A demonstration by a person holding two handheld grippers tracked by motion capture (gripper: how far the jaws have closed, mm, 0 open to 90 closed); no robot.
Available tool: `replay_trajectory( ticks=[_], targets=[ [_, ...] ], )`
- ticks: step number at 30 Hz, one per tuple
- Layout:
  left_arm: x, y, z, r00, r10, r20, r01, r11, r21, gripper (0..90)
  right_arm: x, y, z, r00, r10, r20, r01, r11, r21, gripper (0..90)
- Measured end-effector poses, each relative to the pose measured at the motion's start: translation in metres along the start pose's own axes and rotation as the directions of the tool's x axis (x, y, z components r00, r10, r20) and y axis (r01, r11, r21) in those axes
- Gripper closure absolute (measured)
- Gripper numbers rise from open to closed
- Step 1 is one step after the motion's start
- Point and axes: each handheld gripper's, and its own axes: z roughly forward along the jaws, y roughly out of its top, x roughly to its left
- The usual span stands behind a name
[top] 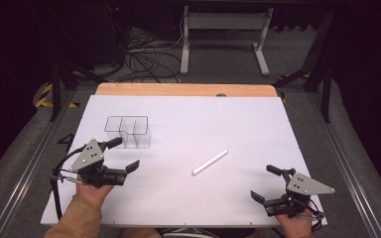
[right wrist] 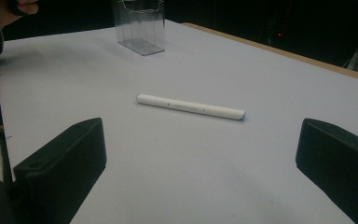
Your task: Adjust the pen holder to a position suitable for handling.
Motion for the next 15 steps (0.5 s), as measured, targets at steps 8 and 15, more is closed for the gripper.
replay_trajectory(
  ticks=[8,15],
  targets=[
    [0.002,0.011,-0.002,0.9988,0.016,0.047,-0.019,0.9975,0.068,11.6,-0.001,-0.001,-0.001,1.0,0.002,-0.009,-0.002,1.0,-0.003,2.3],
    [0.015,0.027,-0.004,0.9952,0.037,0.091,-0.046,0.994,0.099,19.0,-0.001,0.0,0.003,0.9998,-0.004,-0.021,0.004,1.0,0.004,2.3]
  ],
)
